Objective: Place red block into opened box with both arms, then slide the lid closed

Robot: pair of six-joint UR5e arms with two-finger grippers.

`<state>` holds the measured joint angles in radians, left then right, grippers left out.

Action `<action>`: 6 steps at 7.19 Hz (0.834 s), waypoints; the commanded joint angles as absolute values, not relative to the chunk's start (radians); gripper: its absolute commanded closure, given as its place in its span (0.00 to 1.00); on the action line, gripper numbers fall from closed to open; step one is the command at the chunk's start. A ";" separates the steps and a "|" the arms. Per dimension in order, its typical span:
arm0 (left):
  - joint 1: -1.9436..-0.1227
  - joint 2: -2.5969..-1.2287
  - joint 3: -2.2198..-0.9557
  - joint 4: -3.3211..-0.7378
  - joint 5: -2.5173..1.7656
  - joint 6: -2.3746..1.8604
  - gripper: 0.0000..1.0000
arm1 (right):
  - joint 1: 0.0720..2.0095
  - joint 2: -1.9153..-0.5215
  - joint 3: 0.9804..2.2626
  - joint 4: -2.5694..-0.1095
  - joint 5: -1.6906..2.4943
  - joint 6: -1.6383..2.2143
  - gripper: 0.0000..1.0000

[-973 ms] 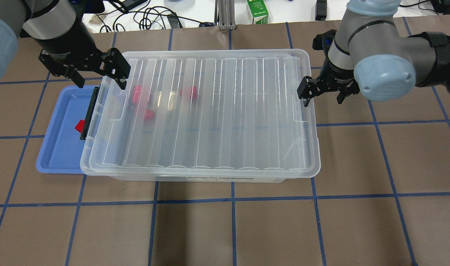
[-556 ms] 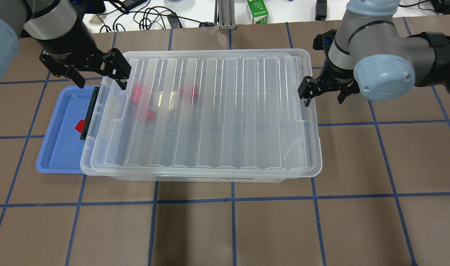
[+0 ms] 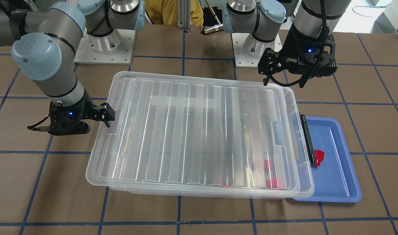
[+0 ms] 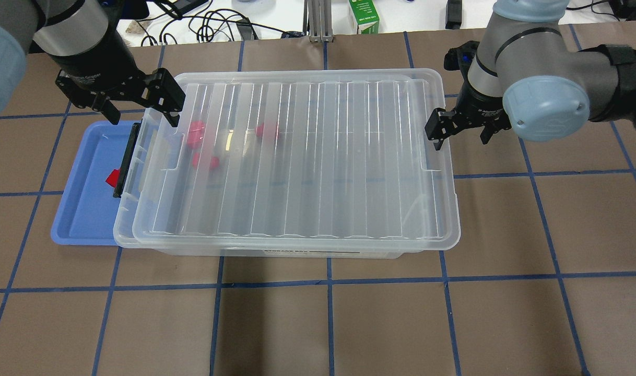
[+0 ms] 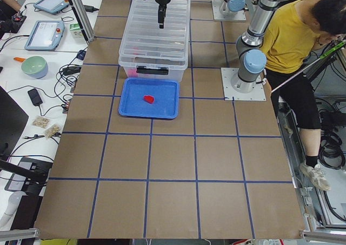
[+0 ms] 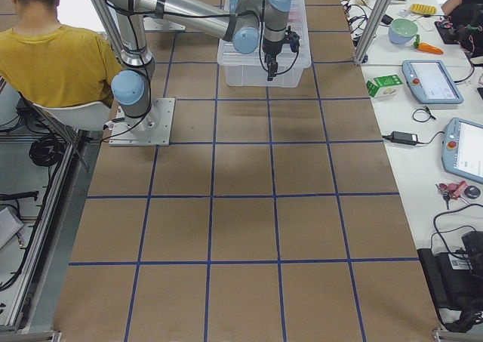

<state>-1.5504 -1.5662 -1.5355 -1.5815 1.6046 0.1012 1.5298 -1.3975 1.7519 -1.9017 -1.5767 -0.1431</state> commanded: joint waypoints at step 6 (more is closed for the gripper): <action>-1.551 -1.566 -1.536 -1.582 1.605 0.101 0.00 | 1.445 -1.397 1.749 -1.907 -1.591 -0.336 0.00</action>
<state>-1.5508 -1.5662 -1.5364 -1.5816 1.6045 0.1012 1.4636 -1.3979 1.7492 -1.9060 -1.5883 -0.2949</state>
